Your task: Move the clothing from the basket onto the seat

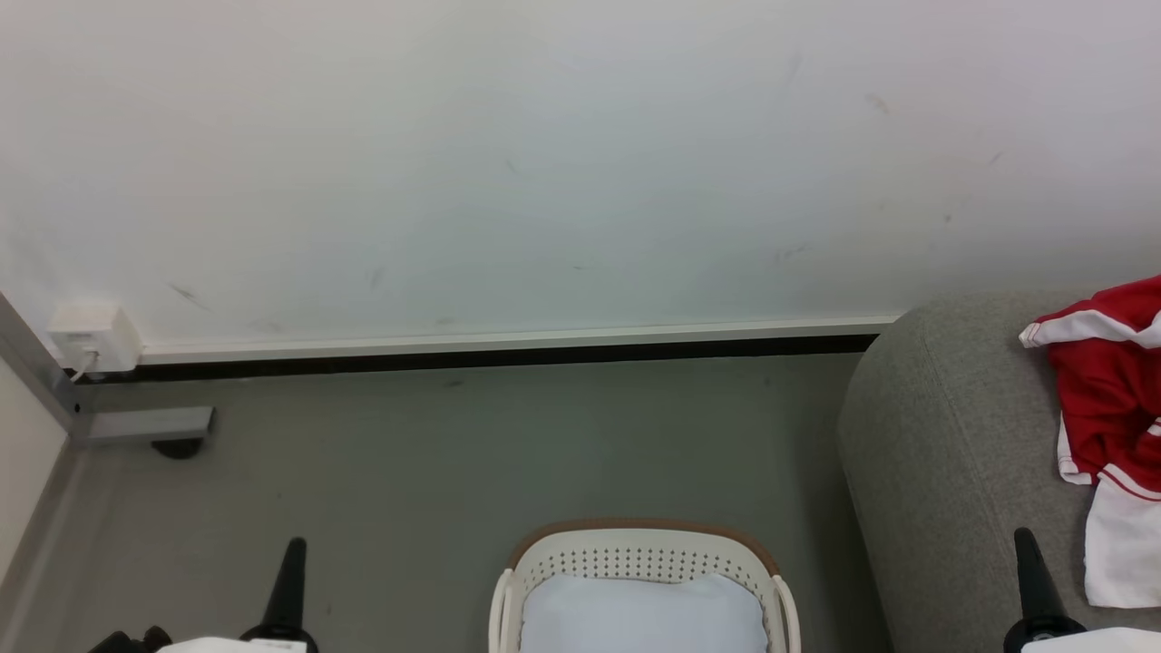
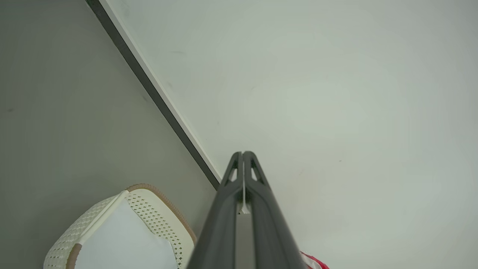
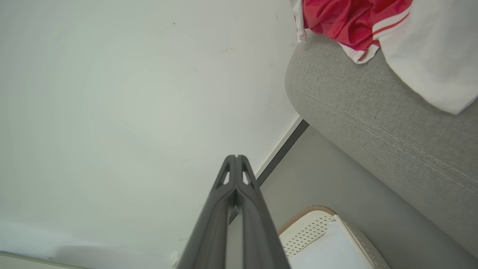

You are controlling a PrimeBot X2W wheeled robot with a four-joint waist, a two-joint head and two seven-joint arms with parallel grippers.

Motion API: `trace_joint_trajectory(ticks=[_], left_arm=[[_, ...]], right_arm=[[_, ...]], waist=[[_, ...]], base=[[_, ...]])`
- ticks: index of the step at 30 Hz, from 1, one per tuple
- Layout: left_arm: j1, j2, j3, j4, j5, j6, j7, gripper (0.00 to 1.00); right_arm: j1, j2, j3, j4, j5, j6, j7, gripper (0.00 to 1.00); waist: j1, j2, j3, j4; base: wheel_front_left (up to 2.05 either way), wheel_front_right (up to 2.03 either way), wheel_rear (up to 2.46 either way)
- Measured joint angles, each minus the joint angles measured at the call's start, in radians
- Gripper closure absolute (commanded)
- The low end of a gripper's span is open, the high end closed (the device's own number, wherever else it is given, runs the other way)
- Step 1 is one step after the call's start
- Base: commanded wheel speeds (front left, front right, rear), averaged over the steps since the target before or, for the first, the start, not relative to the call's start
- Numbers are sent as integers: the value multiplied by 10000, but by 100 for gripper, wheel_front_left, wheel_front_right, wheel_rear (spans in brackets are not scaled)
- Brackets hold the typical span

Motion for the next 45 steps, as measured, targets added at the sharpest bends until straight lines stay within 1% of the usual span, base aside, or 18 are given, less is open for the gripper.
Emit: trace_joint_trajectory(ticks=[17, 45], left_arm=[[-214, 13, 115, -136, -1628, -79, 424, 100], [-478, 31, 291, -336, -3714, -174, 966, 100]], right_arm=[[-179, -21, -130, -249, 1693, 0, 420, 100], [-393, -56, -278, -564, 3946, 0, 965, 100]], waist=[[0, 0, 87, 54], [0, 0, 230, 142]], base=[[0, 0, 0], [0, 0, 0]])
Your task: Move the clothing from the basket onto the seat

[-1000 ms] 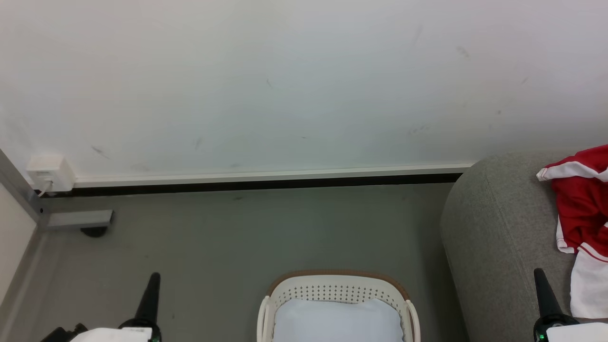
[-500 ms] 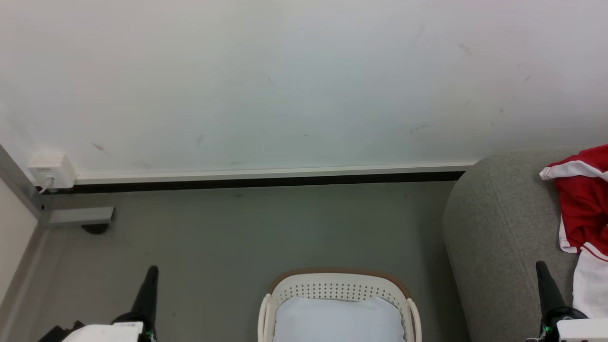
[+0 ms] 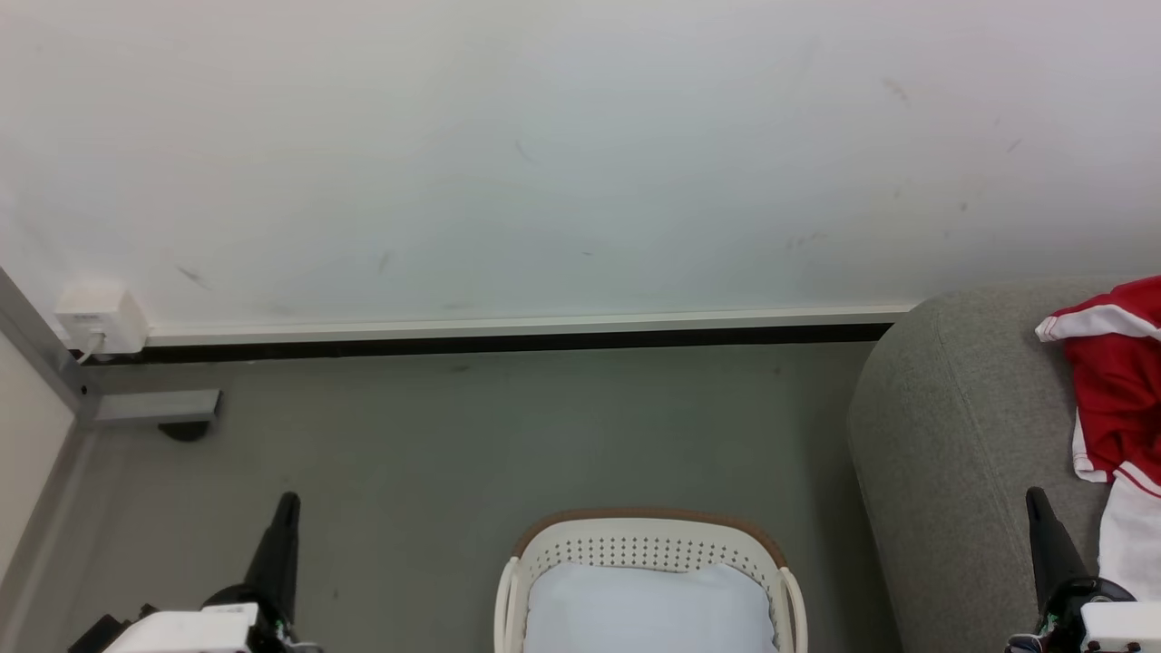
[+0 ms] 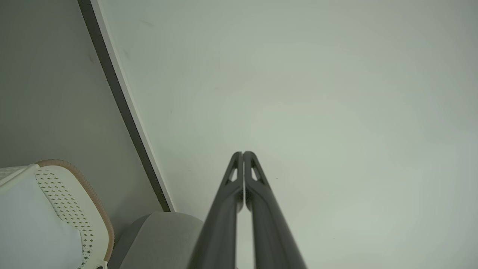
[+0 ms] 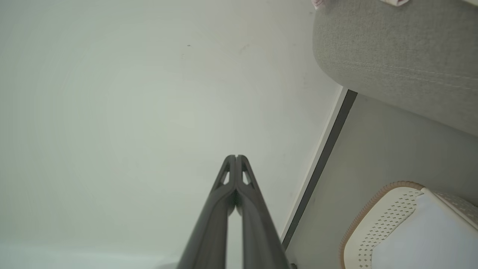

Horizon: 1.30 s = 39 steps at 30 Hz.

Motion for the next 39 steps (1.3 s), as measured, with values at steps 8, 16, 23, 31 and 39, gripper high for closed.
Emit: trace_joint_trajectory(ticks=[8, 16, 23, 31, 39], left_arm=[[-59, 6, 44, -48, -550, -31, 138, 100], [-113, 12, 61, -69, -708, -46, 178, 100], [-113, 13, 61, -71, -708, -46, 178, 100], [-114, 13, 61, -71, -708, -46, 178, 100], [-114, 13, 61, -71, -708, -46, 178, 100]], right_arm=[[-63, -10, -42, -63, 562, 0, 151, 100], [-113, -15, -58, -88, 813, 0, 188, 100], [-113, -17, -58, -88, 815, 0, 188, 100], [-113, -17, -58, -90, 815, 0, 188, 100], [-113, -17, -58, -90, 815, 0, 188, 100]], waist=[[-1, 0, 40, 25], [-1, 0, 56, 35], [0, 0, 56, 35], [0, 0, 55, 34], [0, 0, 55, 34]], base=[[0, 0, 0], [0, 0, 0], [0, 0, 0], [0, 0, 0], [0, 0, 0]])
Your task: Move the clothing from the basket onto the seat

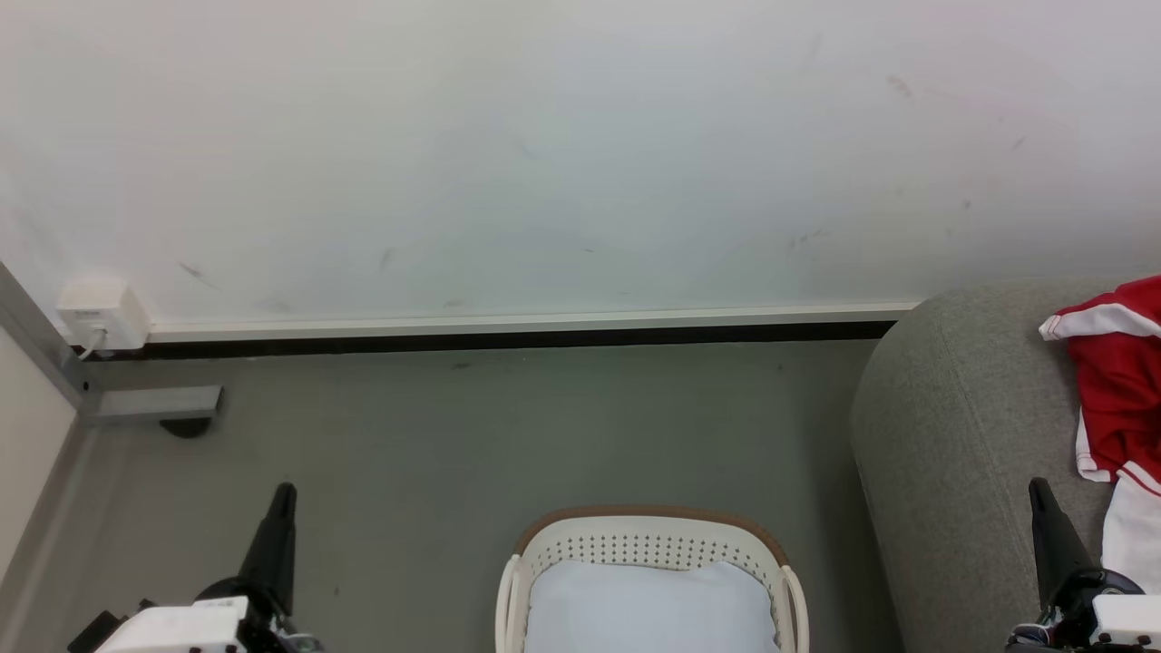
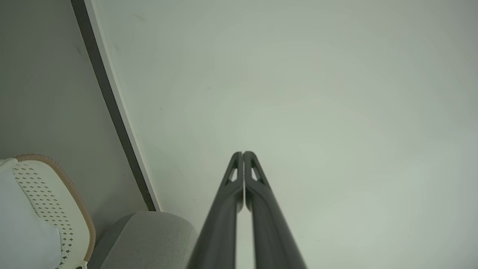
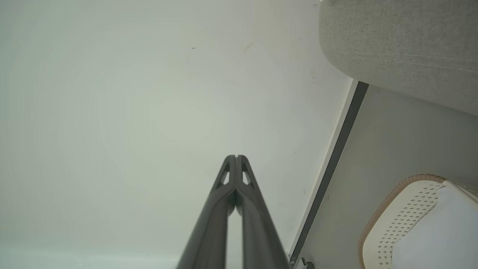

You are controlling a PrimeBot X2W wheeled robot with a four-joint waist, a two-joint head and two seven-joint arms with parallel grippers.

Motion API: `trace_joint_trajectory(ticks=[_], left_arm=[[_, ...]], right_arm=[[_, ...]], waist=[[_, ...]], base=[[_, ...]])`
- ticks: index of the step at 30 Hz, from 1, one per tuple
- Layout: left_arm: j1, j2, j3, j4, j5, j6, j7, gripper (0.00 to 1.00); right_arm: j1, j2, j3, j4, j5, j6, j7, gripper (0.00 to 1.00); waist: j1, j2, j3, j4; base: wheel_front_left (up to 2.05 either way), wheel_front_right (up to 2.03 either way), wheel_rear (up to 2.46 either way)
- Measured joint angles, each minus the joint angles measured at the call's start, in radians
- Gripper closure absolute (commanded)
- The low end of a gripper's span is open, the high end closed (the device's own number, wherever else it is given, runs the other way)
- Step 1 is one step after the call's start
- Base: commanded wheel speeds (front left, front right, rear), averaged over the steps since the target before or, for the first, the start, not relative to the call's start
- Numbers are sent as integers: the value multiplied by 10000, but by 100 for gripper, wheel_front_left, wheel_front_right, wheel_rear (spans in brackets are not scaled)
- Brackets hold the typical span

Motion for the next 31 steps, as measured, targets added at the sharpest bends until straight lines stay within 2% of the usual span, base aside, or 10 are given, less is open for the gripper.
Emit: trace_joint_trajectory(ticks=[31], left_arm=[[0, 0, 0, 0, -2, 0, 0, 100]], right_arm=[[-1, -2, 0, 0, 0, 0, 0, 100]], waist=[[0, -1, 0, 0]], base=[[0, 0, 0]])
